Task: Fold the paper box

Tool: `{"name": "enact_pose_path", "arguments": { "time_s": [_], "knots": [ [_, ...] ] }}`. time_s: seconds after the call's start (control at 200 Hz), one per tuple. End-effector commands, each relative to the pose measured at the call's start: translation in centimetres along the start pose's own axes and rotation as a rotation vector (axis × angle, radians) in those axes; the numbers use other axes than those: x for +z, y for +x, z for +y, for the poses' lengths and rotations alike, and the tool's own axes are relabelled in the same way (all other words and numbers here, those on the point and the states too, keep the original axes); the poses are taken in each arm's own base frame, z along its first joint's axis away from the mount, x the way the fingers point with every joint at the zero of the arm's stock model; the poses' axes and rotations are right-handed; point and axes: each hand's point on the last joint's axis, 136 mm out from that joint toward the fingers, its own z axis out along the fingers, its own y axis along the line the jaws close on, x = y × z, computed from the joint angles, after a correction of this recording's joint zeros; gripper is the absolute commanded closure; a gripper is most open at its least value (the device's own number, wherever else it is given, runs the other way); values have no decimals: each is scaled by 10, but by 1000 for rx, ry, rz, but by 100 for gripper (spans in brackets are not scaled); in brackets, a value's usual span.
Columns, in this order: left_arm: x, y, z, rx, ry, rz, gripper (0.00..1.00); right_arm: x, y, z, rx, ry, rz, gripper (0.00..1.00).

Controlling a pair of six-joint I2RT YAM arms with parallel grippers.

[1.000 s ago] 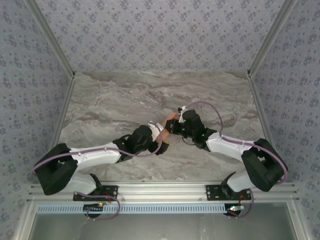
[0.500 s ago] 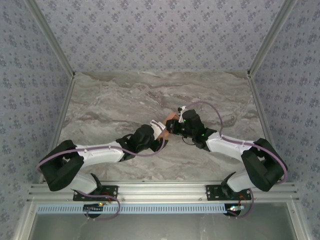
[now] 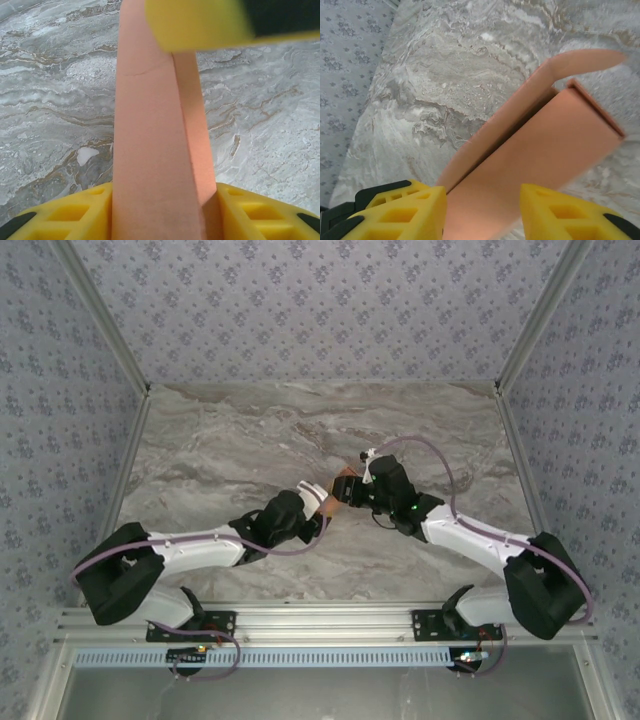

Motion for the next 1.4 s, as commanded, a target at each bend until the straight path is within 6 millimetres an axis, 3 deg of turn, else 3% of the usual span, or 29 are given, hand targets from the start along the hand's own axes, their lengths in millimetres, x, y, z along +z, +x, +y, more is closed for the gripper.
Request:
{"name": "enact_pose_path", "arguments": {
  "time_s": [0.0, 0.325, 0.555, 0.71, 0.909, 1.114, 1.394],
  "knots": [
    [-6, -7, 7, -5, 4, -32, 55, -14, -11, -4, -77, 57, -14, 52],
    [-24, -15, 9, 31, 127, -74, 64, -48, -30, -5, -475, 99, 25, 45],
    [-30, -23, -1, 107, 291, -52, 68, -62, -49, -21, -631, 81, 14, 44],
    [-33, -23, -1, 184, 352, -17, 69, -68, -54, -18, -704, 19, 24, 43],
    [-27, -22, 4, 162, 493, 34, 68, -64, -52, -7, -780, -54, 88, 42],
    [-25, -26, -1, 249, 550, 28, 67, -58, -50, -17, -823, 30, 168, 42],
    [-25, -13, 0, 356, 575, 70, 66, -48, -31, -24, -870, 75, 295, 46]
  ]
}}
